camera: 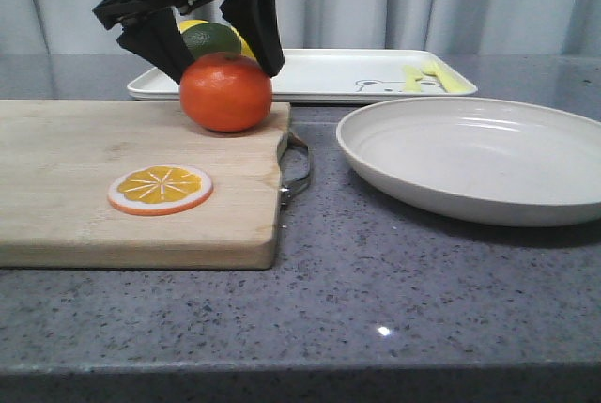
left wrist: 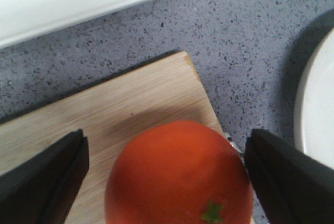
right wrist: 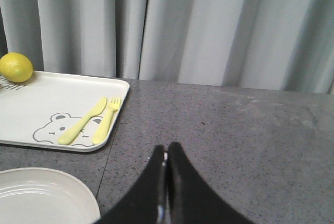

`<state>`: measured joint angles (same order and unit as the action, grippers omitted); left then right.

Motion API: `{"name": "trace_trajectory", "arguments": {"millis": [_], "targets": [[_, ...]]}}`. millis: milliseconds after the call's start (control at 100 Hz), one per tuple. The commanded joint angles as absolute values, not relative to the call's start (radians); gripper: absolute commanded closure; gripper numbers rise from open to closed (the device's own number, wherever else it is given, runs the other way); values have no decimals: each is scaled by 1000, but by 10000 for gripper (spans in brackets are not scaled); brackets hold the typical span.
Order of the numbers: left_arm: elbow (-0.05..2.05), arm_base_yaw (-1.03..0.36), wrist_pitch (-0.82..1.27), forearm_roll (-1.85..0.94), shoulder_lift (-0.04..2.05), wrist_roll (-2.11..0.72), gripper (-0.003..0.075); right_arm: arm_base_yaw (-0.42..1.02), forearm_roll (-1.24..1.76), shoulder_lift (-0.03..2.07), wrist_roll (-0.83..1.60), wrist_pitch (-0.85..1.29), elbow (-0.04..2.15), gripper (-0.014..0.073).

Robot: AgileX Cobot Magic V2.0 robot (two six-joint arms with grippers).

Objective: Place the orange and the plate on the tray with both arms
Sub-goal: 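Lower the left gripper over the orange and close on it, then lift the orange with the left gripper and carry it over the plate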

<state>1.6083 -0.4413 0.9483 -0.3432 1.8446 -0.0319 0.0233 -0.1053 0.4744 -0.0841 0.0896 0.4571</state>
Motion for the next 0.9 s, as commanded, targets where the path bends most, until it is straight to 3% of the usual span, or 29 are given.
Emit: {"name": "trace_trajectory", "arguments": {"millis": [0,260,630,890], "targets": [[1640,-449,938,-377,1797,-34,133,20,-109,484,-79,9,492,659],[1640,-449,949,-379,1797,-35,143,20,-109,484,-79,9,492,659],[1640,-449,949,-396,1797,-35,389,20,-109,484,-79,9,492,659],[1718,-482,967,-414,1797,-35,416,20,-109,484,-79,9,492,659]]}}
